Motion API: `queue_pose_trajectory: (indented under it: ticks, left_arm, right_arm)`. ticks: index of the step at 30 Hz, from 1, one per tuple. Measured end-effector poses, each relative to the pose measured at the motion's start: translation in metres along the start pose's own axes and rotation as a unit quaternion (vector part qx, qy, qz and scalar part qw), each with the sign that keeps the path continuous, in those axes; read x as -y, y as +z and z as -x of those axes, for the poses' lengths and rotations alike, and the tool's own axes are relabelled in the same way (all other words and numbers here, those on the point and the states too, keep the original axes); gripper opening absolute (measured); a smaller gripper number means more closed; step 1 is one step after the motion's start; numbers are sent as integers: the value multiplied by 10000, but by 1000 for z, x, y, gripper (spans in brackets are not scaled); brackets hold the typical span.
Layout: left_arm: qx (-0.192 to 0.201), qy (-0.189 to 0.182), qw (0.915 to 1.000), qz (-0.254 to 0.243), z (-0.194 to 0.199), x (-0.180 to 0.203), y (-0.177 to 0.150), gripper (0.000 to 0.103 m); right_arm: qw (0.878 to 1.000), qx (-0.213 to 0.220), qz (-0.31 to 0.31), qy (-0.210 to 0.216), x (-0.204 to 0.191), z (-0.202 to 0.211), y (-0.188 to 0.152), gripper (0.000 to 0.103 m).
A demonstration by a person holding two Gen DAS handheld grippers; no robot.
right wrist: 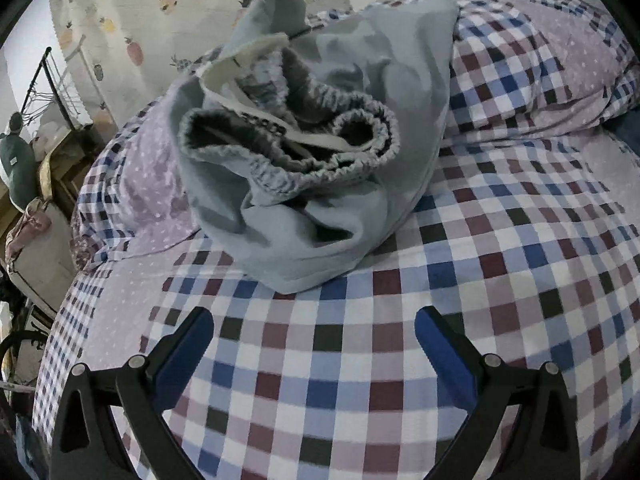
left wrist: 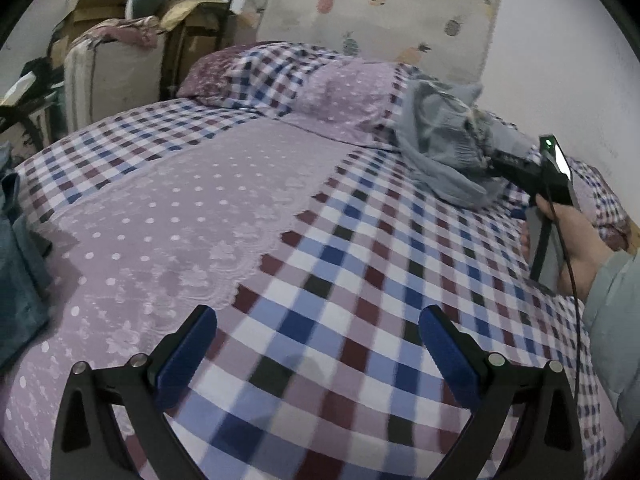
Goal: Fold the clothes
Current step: 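Move the right tool toward the crumpled grey sweatpants near the pillows, then close the right tool on the sweatpants waistband and lift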
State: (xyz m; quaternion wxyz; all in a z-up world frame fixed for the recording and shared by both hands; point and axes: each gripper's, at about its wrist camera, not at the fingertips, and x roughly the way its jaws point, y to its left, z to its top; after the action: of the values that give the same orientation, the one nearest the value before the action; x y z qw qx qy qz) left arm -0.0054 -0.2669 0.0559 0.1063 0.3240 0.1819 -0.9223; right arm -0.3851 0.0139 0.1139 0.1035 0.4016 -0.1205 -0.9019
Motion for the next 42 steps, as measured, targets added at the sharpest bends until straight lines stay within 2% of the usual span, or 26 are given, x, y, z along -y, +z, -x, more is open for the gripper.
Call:
queue_pose_trajectory:
  ticks: [4,8,13,16,18,19,20,22,24,25,26,33,38,42]
  left_arm:
    - [58,-27,9999,79,-3,-10,1,103]
    - [143,-80,9999,6,-3,-15,1,103]
    - [57,-164,9998,13,-9,-16,0,103]
    - [35,-166,9998,-71,-11,-14,-2,103]
    - [-10,-137,9999,-101,-14,-11,-3,103]
    - [-31,-126,9998,-118,-16,-9,-3,103]
    - [-50,-121,9998,-148,-17,-6,-4,103]
    - [-63,-124,9997,-218,-18,-2,-5,103]
    - [-49,-147,9994,-297,-16,2,-6,103]
    - [-37,-154,9994,-317,-15,4,-6,103]
    - [-29,-165,9993,-322,-15,5,-7,103]
    - [-11,-413,9991,-97,-8,7,-5,103]
    - [137,-654,9977,110,4,8,2,102]
    - [223,-881,9955,267,13,10,6,102]
  right_arm:
    - [9998,-41,-186,70,11,-21,10,103]
    - [9999,120,-12,100,16,-41,19,103]
    - [9977,119,-639,206,35,-71,34,103]
    - [9976,117,-644,204,40,-85,42,102]
    - [9976,28,-633,295,40,-96,41,89]
    - [9975,-75,-605,345,40,-103,39,62]
    - [9983,-147,-506,253,38,-108,36,53]
    - [9996,-121,-202,171,31,-110,33,48]
    - [9997,-74,168,145,26,-105,31,26]
    - [9996,19,199,213,27,-98,30,14]
    - [9993,112,230,282,29,-92,29,9]
    - [9930,742,106,917,45,-19,10,7]
    - [9827,1190,35,1416,54,71,-3,7]
    - [9756,1446,73,1651,59,147,-13,6]
